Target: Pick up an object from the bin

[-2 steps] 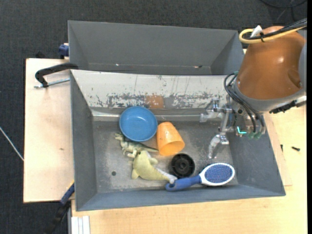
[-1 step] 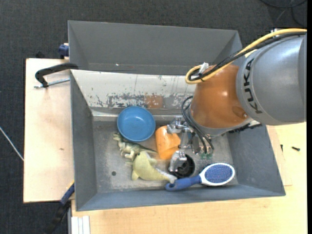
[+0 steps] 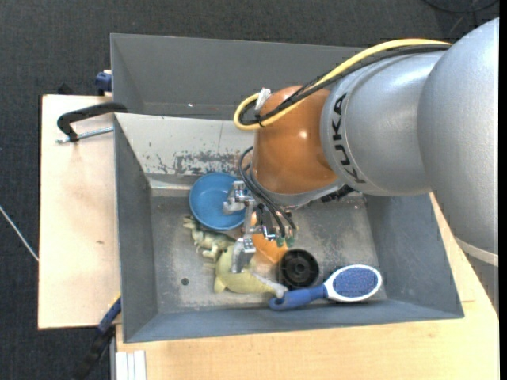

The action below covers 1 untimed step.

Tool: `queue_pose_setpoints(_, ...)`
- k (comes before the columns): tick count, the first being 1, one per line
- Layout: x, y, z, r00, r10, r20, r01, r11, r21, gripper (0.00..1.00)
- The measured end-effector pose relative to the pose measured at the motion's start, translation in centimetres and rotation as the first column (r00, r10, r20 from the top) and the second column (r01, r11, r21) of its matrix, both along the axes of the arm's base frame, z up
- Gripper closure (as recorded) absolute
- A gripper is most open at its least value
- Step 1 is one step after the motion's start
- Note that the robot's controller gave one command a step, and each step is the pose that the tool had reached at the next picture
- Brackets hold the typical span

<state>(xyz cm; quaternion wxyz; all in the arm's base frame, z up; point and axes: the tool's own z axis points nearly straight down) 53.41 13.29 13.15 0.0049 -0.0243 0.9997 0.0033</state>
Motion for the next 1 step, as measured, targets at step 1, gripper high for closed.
queue_pose_setpoints(1, 4.21, 3.12, -0.91, 0.981, -0.195, -0.004, 0.195, 0.981, -0.003, 0.0)
